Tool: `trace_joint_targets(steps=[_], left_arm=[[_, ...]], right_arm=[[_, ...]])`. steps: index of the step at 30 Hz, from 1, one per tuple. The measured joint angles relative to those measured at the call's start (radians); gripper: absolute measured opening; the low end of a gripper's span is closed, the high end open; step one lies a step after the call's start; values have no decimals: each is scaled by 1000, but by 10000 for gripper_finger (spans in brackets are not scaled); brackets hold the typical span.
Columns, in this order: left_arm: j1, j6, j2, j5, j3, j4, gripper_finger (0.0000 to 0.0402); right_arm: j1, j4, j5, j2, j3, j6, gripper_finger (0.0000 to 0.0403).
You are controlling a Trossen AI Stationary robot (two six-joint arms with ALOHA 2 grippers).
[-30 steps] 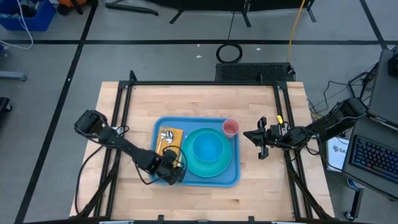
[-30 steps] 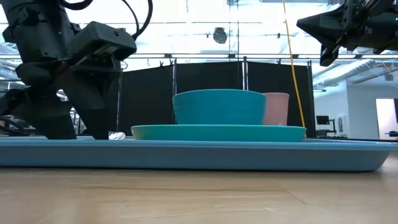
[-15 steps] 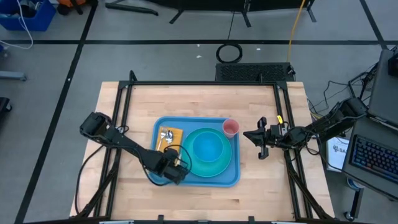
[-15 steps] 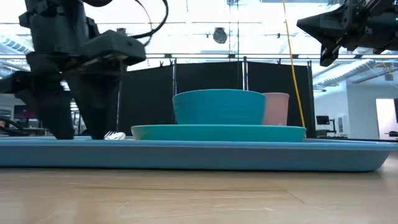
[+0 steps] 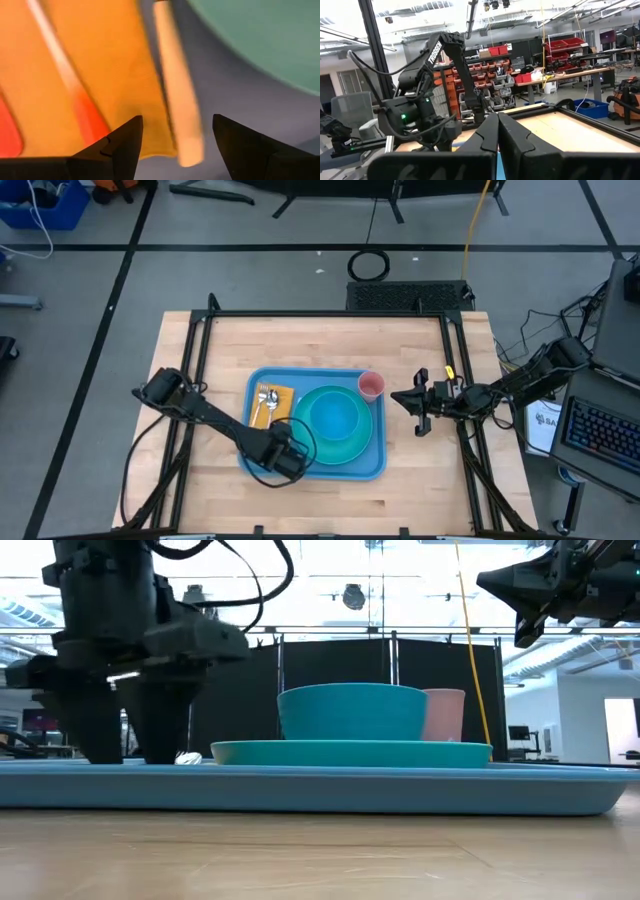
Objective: Set up tray
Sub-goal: Adjust the yellow knife on the yellow napkin on the blue serving tray
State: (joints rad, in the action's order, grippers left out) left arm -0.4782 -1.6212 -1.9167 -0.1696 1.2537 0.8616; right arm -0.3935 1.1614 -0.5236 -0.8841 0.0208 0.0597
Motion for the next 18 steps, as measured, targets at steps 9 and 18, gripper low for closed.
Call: trace_joint_targets(steps=[9, 18], left_arm=[[11, 11, -38, 19, 2, -4, 221], [10, -10, -39, 12, 0, 2, 171]], right_arm=[[0, 1, 0, 0, 0, 0, 0], [0, 0, 0, 0, 0, 0, 0]])
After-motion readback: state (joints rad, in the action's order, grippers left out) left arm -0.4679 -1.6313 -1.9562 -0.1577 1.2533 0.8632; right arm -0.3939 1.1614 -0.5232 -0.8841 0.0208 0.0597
